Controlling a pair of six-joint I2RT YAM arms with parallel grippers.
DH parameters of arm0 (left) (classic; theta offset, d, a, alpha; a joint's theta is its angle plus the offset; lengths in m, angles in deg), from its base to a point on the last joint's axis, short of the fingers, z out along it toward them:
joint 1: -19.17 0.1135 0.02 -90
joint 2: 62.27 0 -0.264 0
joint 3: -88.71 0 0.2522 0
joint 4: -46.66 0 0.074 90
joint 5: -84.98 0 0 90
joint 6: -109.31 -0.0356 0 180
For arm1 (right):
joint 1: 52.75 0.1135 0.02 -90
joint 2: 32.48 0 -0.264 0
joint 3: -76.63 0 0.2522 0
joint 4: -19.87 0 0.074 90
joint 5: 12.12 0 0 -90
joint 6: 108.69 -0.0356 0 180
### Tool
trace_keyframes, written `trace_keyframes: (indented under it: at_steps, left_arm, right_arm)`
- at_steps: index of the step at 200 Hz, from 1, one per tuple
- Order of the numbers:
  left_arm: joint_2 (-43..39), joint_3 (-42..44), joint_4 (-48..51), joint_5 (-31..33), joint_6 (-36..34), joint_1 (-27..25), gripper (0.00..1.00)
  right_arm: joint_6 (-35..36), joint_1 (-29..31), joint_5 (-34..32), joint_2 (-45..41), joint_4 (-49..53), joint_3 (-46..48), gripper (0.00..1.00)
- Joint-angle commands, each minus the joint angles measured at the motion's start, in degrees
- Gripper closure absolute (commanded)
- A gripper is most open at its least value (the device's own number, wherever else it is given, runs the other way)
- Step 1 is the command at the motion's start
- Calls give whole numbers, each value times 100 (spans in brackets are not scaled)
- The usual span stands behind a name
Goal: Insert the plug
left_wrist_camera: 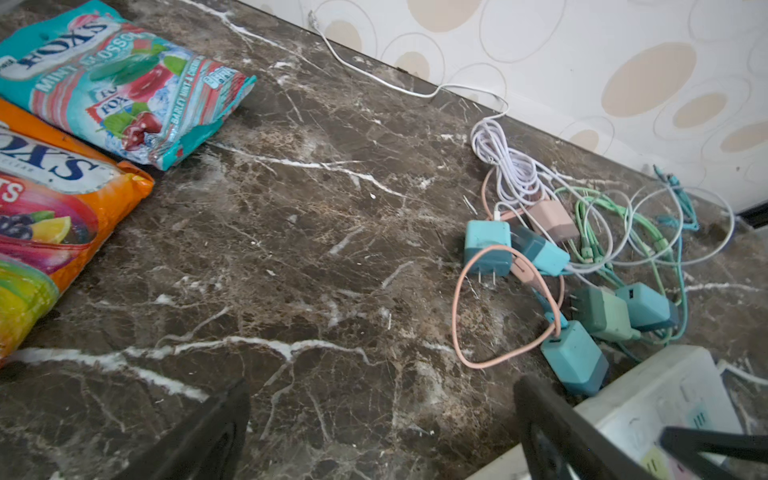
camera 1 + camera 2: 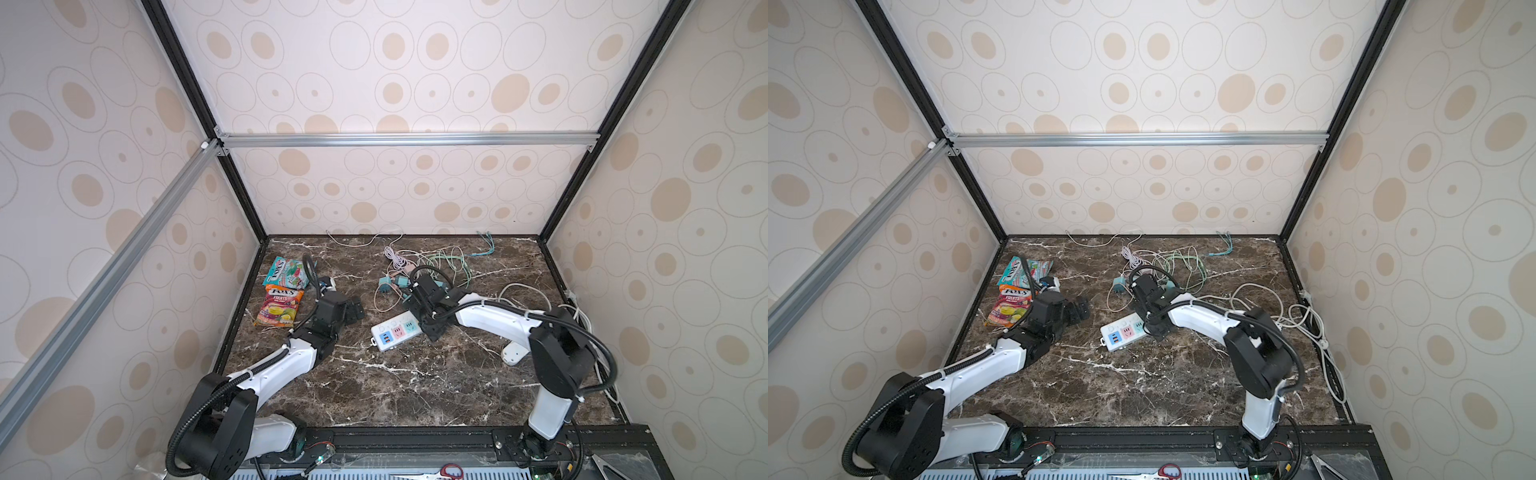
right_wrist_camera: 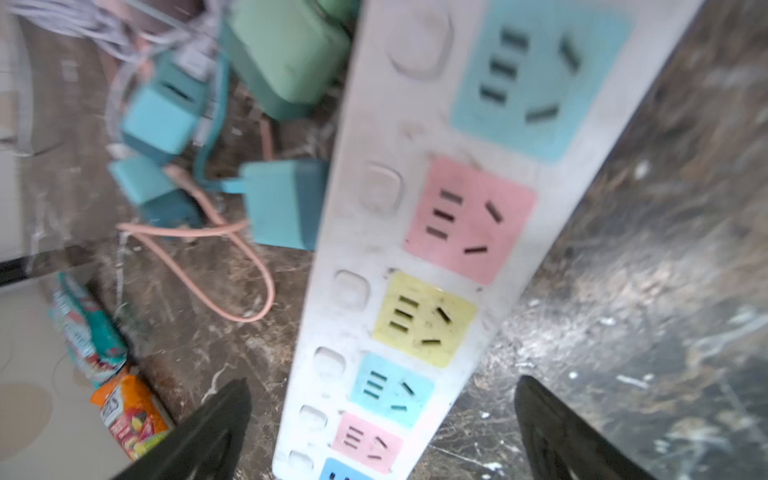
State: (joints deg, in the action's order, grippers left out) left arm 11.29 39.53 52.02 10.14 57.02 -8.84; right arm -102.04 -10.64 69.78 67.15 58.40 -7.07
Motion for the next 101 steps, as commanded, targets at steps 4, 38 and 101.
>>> trace_keyframes:
  at_steps: [4, 38, 101]
  left_arm:
    - [272, -363, 484, 1073, -111, -854, 2]
    - [705, -584, 684, 1270, -138, -1860, 2]
    - [1064, -622, 1186, 653, 319, -2208, 2]
  right_arm:
    - [1808, -168, -1111, -731, -787, 469, 0]
    - [3321, -1102, 193, -995, -1861, 947, 0]
    - [5549, -2536, 2684, 538, -1124, -189, 0]
